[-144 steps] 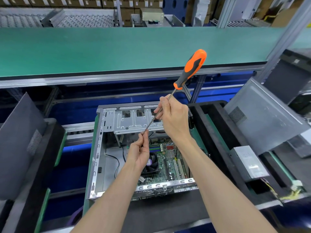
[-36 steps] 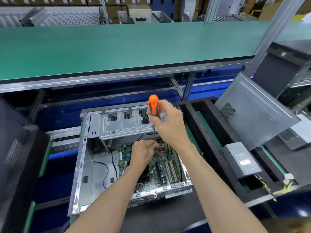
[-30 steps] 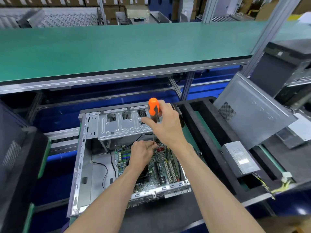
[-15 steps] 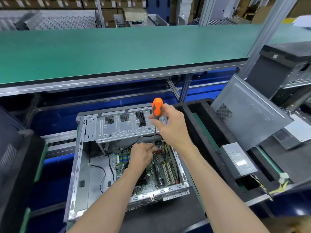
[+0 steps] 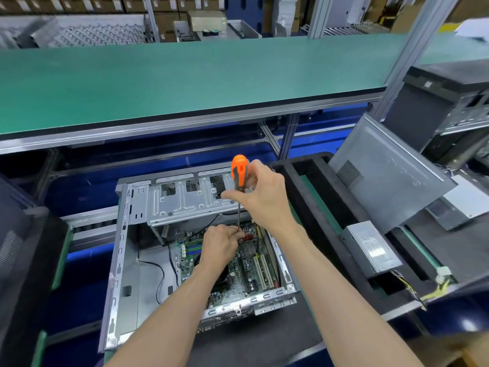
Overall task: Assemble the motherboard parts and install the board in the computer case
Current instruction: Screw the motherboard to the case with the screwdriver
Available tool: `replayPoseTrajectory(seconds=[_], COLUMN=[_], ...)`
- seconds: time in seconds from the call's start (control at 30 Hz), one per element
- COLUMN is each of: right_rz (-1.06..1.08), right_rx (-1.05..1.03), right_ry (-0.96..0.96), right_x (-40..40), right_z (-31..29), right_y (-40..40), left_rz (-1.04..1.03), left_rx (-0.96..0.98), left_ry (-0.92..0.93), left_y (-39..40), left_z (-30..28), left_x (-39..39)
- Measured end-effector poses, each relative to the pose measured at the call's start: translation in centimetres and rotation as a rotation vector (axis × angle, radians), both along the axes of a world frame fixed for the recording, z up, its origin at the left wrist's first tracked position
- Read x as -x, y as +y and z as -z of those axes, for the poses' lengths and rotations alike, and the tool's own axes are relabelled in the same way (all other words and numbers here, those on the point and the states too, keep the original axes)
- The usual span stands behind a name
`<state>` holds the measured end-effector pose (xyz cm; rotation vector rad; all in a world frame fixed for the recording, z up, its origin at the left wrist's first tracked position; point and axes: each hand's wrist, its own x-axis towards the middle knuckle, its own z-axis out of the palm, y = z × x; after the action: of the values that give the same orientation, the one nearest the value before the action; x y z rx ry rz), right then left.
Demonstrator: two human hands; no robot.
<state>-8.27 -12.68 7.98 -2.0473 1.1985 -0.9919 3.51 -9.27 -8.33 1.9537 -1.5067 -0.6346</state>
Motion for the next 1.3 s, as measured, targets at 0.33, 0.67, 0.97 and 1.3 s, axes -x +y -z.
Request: replayPoseTrajectory(seconds=[0.33,0.67,0.97,1.3], right_rz=[-0.023,-0.087,-0.121,-0.096], right_rx=[-0.045,-0.028,-0.043,-0.044], right_ry=[-0.041,-0.008,-0.007,-0.031], right_x=[0.1,0.5,0.9,1.1], right_z=[-0.2,-0.4,-0.7,-0.6], right_y=[-0.5,-0.8,-0.9,-1.1], left_rz=[0.012,0.01,0.042,0.071], left_rx=[-0.038,-0.06,-0.068,-0.114], left_ry=[-0.014,-0.003,-0.057,-0.07], left_y=[-0.2,-0.5,-0.7,-1.0], left_z=[0.1,0.1,0.0,-0.2], left_x=[-0.3,-0.5,-0.5,-0.7])
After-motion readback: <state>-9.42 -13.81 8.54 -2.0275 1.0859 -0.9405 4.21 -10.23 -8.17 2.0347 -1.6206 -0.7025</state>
